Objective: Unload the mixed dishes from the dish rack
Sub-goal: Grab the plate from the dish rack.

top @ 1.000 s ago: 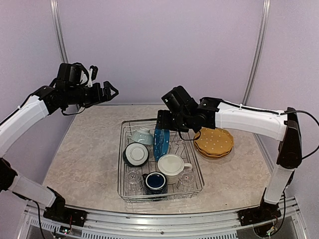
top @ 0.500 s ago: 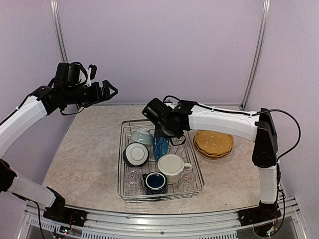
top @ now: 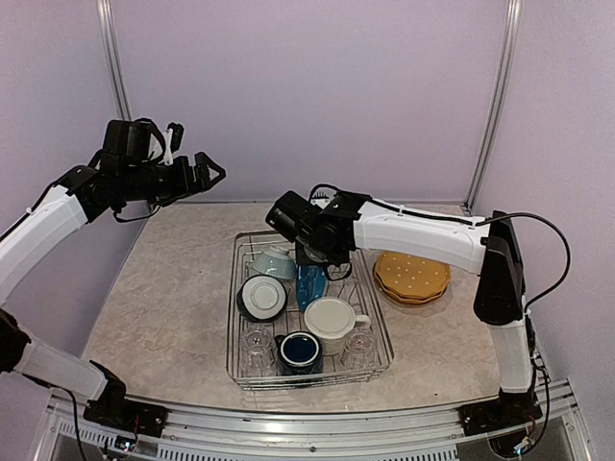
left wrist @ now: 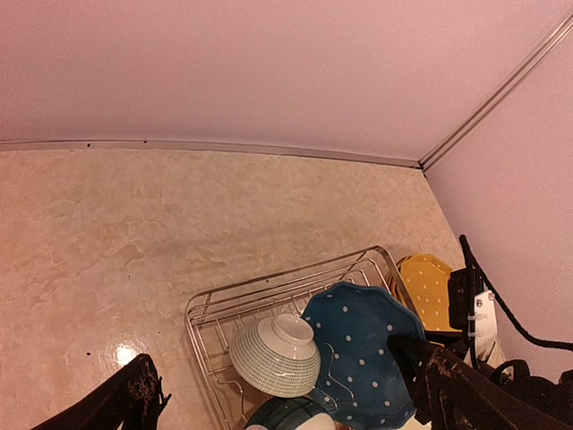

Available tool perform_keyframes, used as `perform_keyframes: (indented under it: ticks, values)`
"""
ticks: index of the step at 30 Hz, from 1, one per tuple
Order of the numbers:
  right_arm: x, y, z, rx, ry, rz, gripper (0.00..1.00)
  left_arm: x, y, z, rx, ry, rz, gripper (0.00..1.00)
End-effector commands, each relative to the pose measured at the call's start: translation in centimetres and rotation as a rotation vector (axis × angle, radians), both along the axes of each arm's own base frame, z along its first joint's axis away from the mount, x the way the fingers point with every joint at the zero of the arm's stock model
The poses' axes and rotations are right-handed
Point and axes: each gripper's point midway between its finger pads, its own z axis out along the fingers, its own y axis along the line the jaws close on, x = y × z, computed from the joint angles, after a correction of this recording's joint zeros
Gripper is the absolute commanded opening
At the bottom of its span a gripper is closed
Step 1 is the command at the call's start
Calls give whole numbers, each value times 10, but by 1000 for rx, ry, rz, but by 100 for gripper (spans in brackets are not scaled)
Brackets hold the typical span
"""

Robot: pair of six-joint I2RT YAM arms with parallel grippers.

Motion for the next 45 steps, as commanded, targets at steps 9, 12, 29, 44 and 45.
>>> perform_keyframes:
  ticks: [9,12,29,44,45]
  values:
    - [-1,-10,34,-33,-72,-31,3,-2,2,10,-13,-20,-1,99]
    - [0,-12,50,-26,-101,-26,0,-1,2,9,-11,-15,-1,99]
    - [-5,-32,121,10,-217,8,0,4,0,-1,-9,12,-4,99]
    - [-1,-66,157,392,-235,162,0,9,-1,-10,-3,38,-3,99]
    - [0,-72,161,445,-236,178,0,10,-1,-11,-2,41,-3,99]
